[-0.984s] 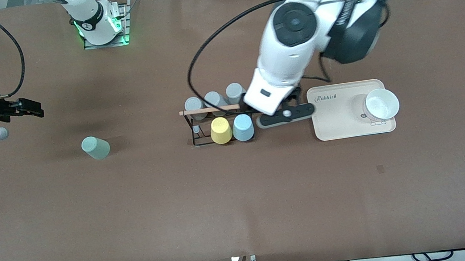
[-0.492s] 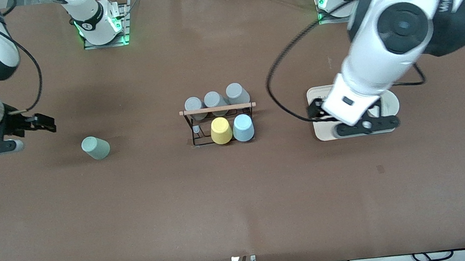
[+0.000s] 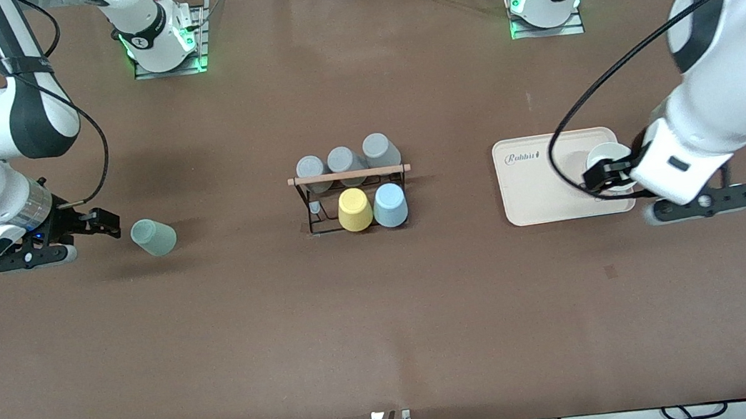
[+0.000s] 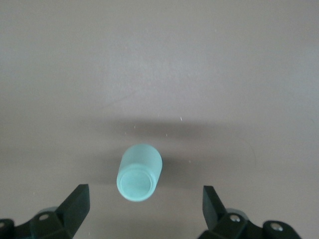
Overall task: Hang scattered cups on rack with three cups
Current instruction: 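Withdraw the left gripper while the right gripper reaches the green cup, then lower the right gripper around the pale green cup and close it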
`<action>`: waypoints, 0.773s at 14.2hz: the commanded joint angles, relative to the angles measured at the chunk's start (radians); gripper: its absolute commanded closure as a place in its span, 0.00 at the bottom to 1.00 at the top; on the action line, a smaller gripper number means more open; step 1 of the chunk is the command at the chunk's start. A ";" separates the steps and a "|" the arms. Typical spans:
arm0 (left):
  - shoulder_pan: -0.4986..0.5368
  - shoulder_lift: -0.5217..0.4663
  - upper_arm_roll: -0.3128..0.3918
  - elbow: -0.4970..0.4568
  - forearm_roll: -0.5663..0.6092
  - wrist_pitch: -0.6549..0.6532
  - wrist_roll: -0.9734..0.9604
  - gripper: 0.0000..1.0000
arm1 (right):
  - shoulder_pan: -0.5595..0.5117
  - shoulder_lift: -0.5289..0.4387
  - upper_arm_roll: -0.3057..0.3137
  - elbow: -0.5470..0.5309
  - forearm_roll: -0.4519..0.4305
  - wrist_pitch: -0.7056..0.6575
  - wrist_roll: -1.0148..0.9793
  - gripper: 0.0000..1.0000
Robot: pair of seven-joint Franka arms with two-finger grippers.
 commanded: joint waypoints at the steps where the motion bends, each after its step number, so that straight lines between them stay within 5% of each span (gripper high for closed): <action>1: 0.095 -0.116 -0.009 -0.098 0.007 0.036 0.144 0.00 | 0.021 0.030 0.000 -0.008 0.016 0.068 -0.016 0.00; 6: 0.126 -0.205 0.123 -0.141 -0.126 0.028 0.239 0.00 | 0.024 0.064 0.000 -0.013 0.016 0.091 -0.016 0.00; 11: 0.123 -0.276 0.117 -0.274 -0.120 0.043 0.230 0.00 | 0.028 0.099 0.000 -0.054 0.016 0.190 -0.007 0.00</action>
